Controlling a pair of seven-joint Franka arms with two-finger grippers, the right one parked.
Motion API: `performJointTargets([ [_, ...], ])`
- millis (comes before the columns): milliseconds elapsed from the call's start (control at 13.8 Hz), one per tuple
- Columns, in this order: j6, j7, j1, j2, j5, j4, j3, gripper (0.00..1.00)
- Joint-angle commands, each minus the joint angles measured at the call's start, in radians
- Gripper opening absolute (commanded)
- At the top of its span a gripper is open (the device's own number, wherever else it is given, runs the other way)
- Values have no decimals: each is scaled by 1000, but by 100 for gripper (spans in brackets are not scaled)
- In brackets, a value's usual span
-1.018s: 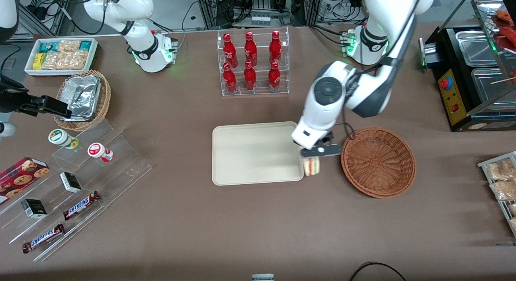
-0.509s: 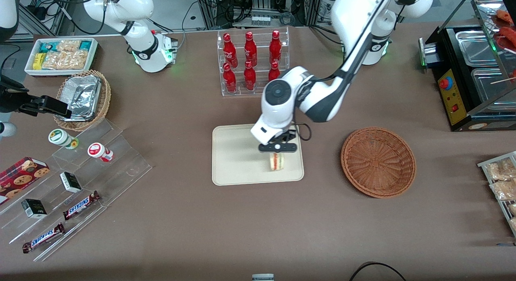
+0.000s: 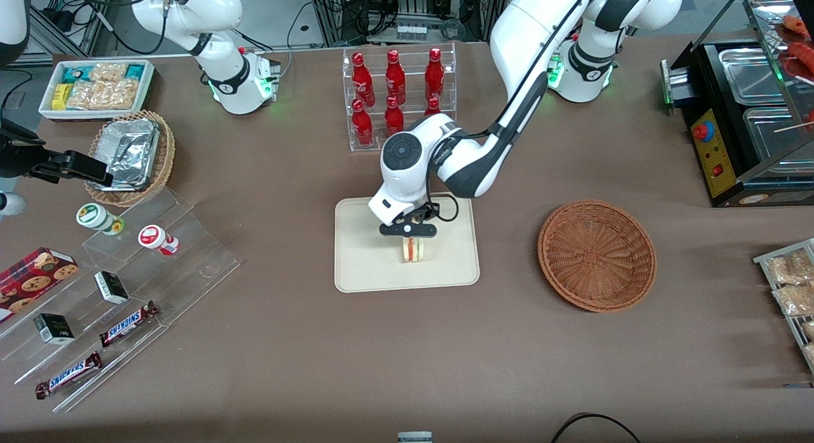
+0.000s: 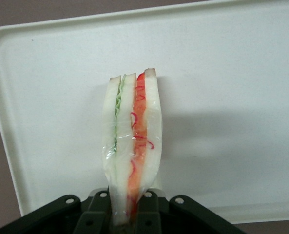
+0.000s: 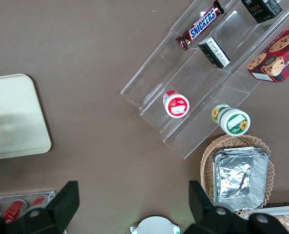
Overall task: Place sandwich from basket to tray
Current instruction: 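Lower the sandwich onto the tray and open the left gripper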
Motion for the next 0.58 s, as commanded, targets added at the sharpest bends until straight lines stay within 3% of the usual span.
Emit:
performJointTargets([
  [0, -5, -23, -21, 59, 15, 64, 16, 0],
  [145, 7, -23, -21, 63, 15, 61, 16, 0],
  [218, 9, -23, -21, 71, 15, 62, 16, 16],
  [291, 10, -23, -21, 74, 15, 62, 16, 68],
  [364, 13, -20, -21, 71, 17, 62, 16, 100],
  [509, 10, -21, -18, 56, 14, 65, 16, 100],
])
